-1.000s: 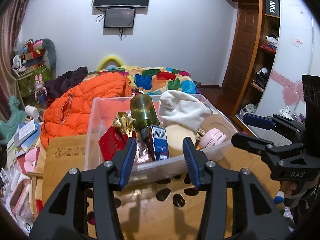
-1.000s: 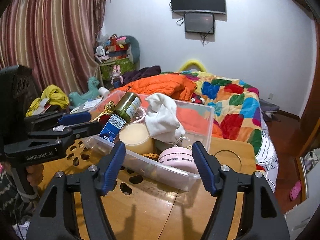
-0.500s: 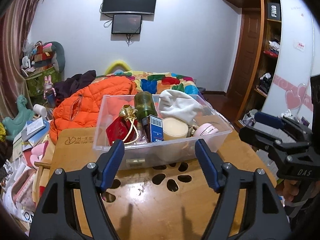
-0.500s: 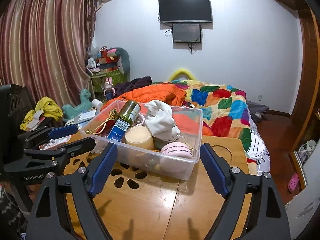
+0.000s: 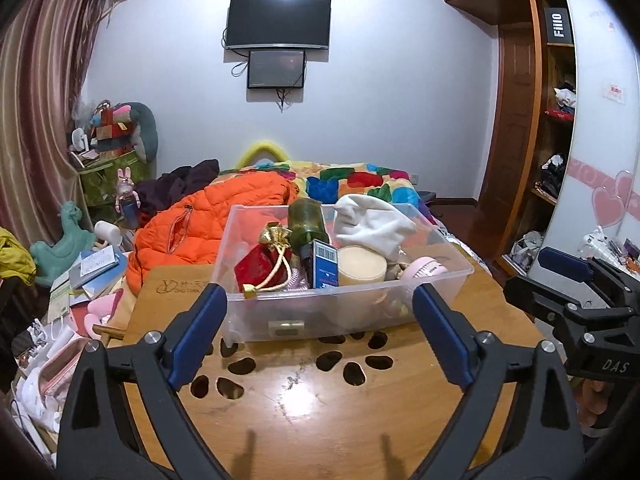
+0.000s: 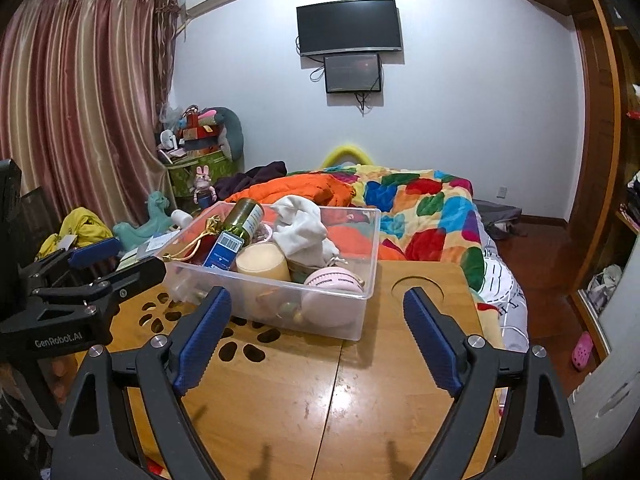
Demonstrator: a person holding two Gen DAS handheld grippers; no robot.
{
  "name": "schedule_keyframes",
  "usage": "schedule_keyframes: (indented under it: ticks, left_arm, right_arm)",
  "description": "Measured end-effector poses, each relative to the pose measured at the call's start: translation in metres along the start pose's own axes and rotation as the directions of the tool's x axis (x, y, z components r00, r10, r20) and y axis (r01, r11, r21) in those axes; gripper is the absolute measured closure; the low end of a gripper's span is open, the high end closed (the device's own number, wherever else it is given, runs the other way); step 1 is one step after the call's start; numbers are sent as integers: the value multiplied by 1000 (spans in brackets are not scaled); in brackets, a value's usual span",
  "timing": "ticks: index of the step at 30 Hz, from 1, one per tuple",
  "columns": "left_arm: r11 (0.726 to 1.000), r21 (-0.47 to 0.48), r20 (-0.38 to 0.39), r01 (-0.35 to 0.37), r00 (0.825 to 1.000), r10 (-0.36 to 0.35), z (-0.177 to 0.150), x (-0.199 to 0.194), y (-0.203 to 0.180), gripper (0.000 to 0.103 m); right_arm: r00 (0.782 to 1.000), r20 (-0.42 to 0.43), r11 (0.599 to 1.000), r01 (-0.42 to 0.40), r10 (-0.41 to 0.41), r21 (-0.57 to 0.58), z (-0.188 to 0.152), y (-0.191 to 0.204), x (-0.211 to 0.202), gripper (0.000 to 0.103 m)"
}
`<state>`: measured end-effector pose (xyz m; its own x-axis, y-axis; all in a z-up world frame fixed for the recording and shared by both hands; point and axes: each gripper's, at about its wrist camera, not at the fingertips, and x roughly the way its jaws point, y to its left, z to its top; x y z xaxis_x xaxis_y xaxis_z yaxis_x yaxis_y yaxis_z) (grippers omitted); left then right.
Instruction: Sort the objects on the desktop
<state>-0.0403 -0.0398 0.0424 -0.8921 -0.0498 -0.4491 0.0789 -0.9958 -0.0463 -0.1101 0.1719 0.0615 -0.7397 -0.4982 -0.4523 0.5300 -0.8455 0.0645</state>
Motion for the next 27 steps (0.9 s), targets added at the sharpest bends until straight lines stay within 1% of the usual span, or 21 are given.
schedule_keyframes:
  ticks: [3,6,10,14,18,27]
  left_arm:
    - [1000,-1,1,-5,1000,5,-3,1,-3,8]
    - [1000,-11,-3,14,1000,-14,-6,0,-3,8]
    - [999,-29,-9,26,1000,-26,-6,0,0,8]
    - [999,-32,-11,22,1000,-22,-7,0,0,8]
    - [999,-40,-20,34,999,-35,-8,2,0,8]
    - [999,-42,-25,31,999,-32,-9,3,0,8]
  right_arm:
    - [1000,-7,1000,-4,4,8,-3,-1,0,17]
    - [1000,-23,1000,-21,21,19,-5,-1,3,17]
    - [999,-30,1000,-24,24,9,-7,1,5,17]
    - [999,-29,1000,-24,24,2,-8,4,3,17]
    - [999,-27,999,-35,35,6,-7,4,2,17]
    - [999,-28,1000,-27,27,7,-8,5,3,17]
